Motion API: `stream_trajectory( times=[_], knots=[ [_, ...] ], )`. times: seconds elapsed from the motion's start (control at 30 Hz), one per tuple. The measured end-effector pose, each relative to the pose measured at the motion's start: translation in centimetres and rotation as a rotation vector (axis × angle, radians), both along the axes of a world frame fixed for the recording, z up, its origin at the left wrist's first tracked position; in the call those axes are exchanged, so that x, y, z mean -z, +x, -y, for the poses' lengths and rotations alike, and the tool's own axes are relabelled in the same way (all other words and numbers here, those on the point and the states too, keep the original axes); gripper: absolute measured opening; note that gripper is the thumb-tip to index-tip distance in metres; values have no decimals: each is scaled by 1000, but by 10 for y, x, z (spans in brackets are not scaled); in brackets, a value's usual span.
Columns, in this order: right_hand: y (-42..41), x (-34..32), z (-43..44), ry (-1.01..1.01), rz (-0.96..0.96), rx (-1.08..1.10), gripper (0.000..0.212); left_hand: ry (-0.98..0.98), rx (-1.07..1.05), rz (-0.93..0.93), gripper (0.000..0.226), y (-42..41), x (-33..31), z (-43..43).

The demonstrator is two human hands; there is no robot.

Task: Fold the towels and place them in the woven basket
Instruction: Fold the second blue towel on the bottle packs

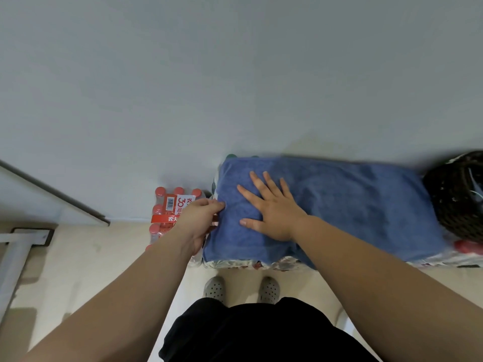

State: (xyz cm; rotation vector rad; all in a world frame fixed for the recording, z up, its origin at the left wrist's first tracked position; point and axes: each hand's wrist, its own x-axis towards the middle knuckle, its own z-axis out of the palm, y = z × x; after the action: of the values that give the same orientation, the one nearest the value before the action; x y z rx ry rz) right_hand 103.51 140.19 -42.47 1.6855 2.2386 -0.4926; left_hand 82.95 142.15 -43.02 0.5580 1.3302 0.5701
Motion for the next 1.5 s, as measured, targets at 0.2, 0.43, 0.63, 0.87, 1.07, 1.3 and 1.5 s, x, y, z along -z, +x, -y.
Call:
stream_trajectory(
  times=[0.2,0.43,0.63,0.87,1.07,1.3,1.5],
  knots=[
    [-4,-14,-6,-23,-238,180,63,271,-34,-183,7,1,-10,0],
    [-19,-46,-17,243,-738,361,48,776,266,-326,23,14,-28,11],
    [-21,-57,-10,79,-700,413,31,992,462,-332,28,29,-30,17],
    [-13,-59,-17,97,-687,582,35,984,421,-369,30,29,-23,20],
    [-38,-66,-36,-2,-1026,797,42,605,238,-312,38,8,-27,26],
    [-96,-49,-64,-59,-1011,738,56,250,229,-225,8,-46,-12,49],
    [-131,-41,-79,-97,-1016,702,57,249,115,-262,7,-84,-17,60]
  ],
)
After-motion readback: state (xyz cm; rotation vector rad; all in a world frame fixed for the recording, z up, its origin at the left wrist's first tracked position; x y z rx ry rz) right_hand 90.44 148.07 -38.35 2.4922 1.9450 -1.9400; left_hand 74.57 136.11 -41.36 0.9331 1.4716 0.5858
